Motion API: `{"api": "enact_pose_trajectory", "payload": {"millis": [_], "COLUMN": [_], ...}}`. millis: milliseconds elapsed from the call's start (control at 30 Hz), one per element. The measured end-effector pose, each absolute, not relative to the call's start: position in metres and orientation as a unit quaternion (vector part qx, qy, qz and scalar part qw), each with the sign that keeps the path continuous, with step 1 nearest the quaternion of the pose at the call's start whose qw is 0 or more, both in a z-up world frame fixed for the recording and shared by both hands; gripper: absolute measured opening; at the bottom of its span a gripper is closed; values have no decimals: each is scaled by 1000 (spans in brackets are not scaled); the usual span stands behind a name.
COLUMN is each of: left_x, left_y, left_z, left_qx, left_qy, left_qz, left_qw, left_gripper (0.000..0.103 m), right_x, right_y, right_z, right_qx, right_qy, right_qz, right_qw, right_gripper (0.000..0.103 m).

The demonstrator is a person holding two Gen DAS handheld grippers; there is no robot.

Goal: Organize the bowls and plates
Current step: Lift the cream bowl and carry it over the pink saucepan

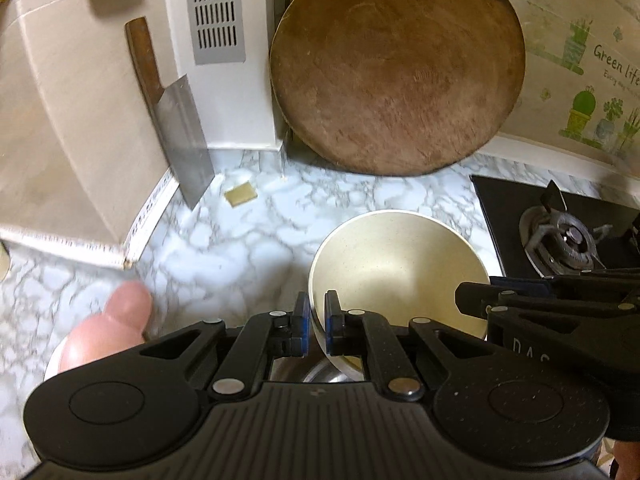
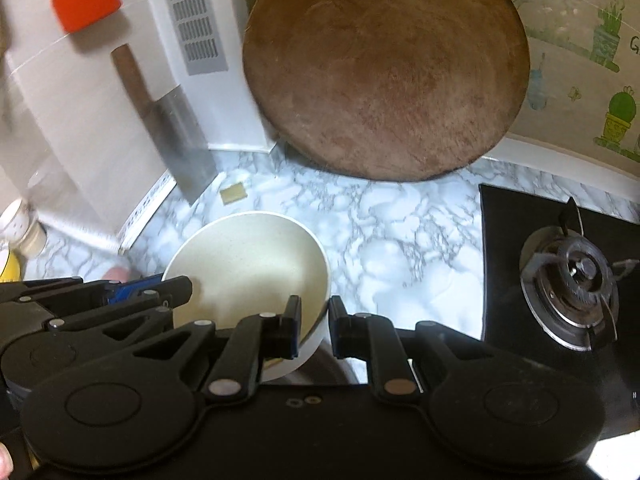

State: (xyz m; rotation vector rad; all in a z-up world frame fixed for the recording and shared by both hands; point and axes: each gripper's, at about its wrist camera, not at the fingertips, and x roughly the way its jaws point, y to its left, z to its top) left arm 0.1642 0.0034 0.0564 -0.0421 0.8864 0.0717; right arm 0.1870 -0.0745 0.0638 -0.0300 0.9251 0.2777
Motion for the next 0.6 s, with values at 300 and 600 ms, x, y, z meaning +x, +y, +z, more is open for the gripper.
{"api": "enact_pose_trajectory", "payload": {"millis": [300,600], "left_x": [127,103], "left_y": [2,4], "left_z": [41,15], "left_qx": [-28,-25], "left_qy": [431,426], "left_qz": [45,49], "left_qw": [901,903], "left_gripper": [6,6], "right_x": [154,131], "right_y": [-73,-70], "right_z": [50,29], "right_qx": [-23,-34], "right_qy": [453,454], "right_qz": [144,154], "right_qw": [880,877], "right_gripper": [16,16]}}
